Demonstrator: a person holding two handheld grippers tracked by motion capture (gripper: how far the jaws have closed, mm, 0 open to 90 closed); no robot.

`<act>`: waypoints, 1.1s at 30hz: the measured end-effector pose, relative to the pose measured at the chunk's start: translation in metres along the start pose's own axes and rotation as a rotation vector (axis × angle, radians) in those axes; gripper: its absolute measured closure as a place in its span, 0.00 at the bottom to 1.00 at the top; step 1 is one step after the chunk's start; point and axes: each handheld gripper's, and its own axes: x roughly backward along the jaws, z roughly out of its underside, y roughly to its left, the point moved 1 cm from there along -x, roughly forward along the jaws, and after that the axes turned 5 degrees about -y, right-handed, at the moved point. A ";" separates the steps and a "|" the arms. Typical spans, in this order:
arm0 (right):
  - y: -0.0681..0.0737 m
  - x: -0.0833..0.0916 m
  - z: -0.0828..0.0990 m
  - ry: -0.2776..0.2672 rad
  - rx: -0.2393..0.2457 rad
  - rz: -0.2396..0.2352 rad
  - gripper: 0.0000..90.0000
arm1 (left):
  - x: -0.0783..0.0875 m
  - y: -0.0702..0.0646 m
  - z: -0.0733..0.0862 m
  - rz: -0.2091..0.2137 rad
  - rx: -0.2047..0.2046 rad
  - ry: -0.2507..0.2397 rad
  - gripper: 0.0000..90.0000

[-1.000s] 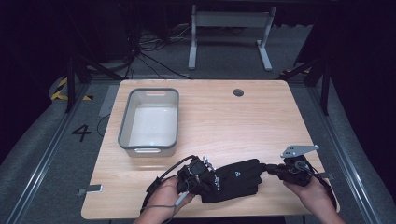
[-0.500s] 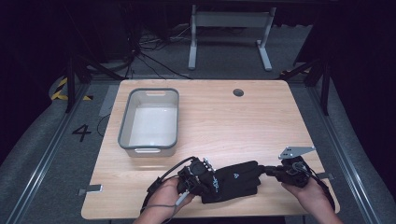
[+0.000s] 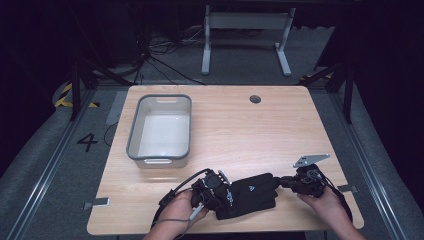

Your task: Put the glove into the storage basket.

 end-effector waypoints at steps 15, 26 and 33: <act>-0.011 0.017 0.001 -0.074 -0.047 0.005 0.78 | 0.026 -0.007 -0.017 -0.055 -0.021 -0.153 0.60; -0.021 0.026 0.004 -0.103 -0.070 0.013 0.74 | 0.003 -0.015 -0.048 -0.061 -0.094 -0.137 0.55; -0.029 0.030 0.009 -0.110 -0.093 0.019 0.71 | -0.012 -0.014 -0.063 -0.047 -0.098 -0.136 0.54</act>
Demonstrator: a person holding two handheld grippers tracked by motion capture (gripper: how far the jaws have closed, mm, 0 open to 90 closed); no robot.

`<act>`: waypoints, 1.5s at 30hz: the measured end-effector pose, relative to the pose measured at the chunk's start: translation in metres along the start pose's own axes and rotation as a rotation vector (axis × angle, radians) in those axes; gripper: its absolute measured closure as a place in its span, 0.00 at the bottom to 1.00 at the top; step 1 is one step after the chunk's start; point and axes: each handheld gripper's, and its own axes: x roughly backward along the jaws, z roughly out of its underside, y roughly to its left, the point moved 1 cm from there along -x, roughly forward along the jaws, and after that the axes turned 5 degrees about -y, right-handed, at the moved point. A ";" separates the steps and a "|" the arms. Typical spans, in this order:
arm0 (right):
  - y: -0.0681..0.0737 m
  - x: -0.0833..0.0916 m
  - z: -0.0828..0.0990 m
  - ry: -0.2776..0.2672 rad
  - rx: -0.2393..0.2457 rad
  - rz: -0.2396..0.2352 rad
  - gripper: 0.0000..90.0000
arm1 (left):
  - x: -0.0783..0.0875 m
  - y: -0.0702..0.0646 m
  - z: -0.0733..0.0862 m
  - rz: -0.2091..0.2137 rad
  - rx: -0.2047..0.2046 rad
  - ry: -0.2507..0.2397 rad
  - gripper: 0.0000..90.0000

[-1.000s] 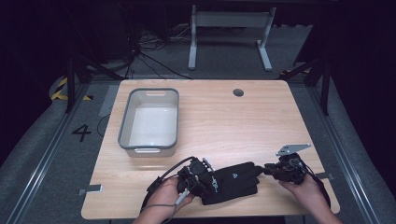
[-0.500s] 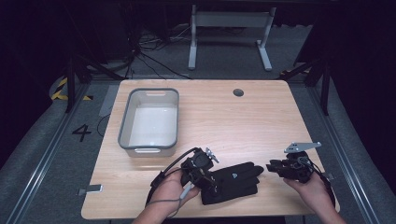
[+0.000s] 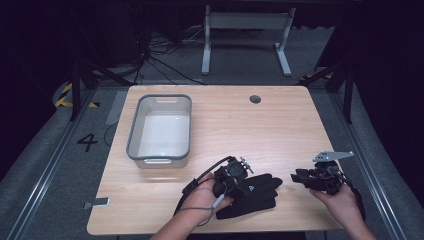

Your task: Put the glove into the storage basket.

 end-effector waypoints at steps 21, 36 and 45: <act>0.006 0.001 -0.001 -0.018 -0.025 -0.069 0.64 | -0.041 0.000 -0.002 0.000 -0.026 0.071 0.32; 0.009 0.000 -0.002 -0.018 -0.020 -0.086 0.63 | -0.050 -0.011 0.004 -0.073 -0.087 0.067 0.31; 0.012 -0.001 -0.003 -0.027 -0.032 -0.113 0.62 | -0.044 -0.001 0.002 -0.075 -0.017 0.057 0.59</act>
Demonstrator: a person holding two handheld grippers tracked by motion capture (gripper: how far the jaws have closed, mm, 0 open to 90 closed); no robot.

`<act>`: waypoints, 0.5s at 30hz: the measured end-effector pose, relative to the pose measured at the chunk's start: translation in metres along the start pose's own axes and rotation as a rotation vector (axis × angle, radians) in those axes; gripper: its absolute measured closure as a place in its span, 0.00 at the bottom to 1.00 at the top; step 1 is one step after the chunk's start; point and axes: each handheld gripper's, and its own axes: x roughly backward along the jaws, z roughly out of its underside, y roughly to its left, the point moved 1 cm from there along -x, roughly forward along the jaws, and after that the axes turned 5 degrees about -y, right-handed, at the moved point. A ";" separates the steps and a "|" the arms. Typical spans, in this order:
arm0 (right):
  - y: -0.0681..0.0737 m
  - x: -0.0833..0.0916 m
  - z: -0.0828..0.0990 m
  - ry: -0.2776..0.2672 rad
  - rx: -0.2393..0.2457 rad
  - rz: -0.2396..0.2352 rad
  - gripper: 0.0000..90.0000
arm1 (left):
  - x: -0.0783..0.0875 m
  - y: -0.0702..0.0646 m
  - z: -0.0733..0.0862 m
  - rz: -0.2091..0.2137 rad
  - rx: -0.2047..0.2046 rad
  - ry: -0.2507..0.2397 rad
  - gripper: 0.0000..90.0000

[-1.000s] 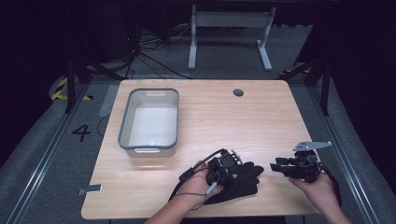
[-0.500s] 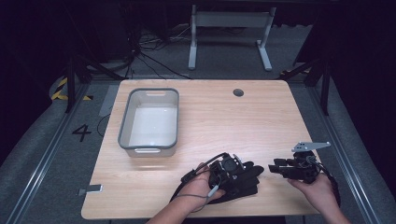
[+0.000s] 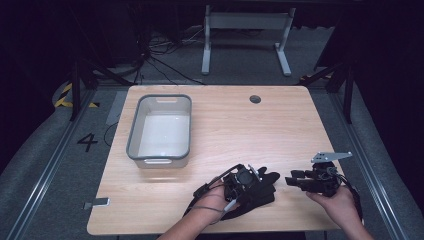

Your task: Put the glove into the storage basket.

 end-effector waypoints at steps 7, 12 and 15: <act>-0.003 0.000 0.001 0.003 -0.010 0.000 0.63 | 0.003 0.006 -0.002 0.048 0.030 0.004 0.78; -0.003 0.001 0.001 0.002 -0.011 0.000 0.64 | 0.009 0.007 -0.004 0.071 0.029 0.017 0.80; -0.004 0.001 0.001 0.000 -0.015 0.001 0.65 | 0.016 0.006 -0.006 0.097 0.019 0.029 0.80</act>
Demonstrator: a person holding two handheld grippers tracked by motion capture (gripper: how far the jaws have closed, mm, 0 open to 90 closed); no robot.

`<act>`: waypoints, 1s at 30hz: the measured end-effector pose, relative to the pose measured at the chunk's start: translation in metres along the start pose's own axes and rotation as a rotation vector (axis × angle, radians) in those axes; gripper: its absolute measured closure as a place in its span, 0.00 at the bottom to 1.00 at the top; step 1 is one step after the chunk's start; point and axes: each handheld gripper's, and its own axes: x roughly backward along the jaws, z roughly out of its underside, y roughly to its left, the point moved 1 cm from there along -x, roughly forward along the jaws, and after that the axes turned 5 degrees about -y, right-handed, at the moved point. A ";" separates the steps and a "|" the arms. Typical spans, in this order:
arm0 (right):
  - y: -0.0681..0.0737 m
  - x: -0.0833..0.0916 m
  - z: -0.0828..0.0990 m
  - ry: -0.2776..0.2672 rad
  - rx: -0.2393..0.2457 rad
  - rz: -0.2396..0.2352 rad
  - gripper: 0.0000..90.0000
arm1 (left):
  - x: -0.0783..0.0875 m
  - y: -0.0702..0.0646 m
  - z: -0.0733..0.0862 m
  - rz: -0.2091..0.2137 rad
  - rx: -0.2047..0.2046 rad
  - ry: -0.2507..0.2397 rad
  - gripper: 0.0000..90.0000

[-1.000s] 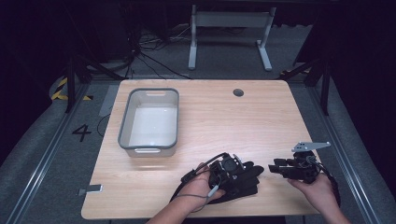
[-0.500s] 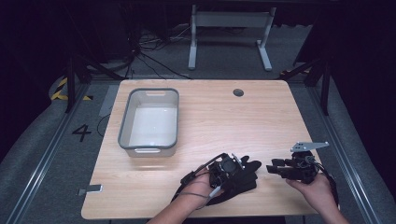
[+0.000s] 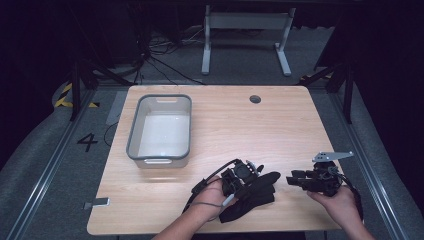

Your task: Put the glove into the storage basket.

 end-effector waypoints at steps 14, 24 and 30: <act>-0.001 -0.003 0.000 0.009 -0.003 -0.004 0.65 | 0.044 0.006 -0.005 -0.007 0.028 -0.058 0.80; -0.001 -0.005 0.001 0.015 -0.011 -0.003 0.66 | 0.084 0.017 -0.005 -0.032 0.083 -0.127 0.80; -0.001 -0.006 0.001 0.019 -0.012 -0.005 0.65 | 0.100 0.022 -0.006 -0.048 0.100 -0.156 0.80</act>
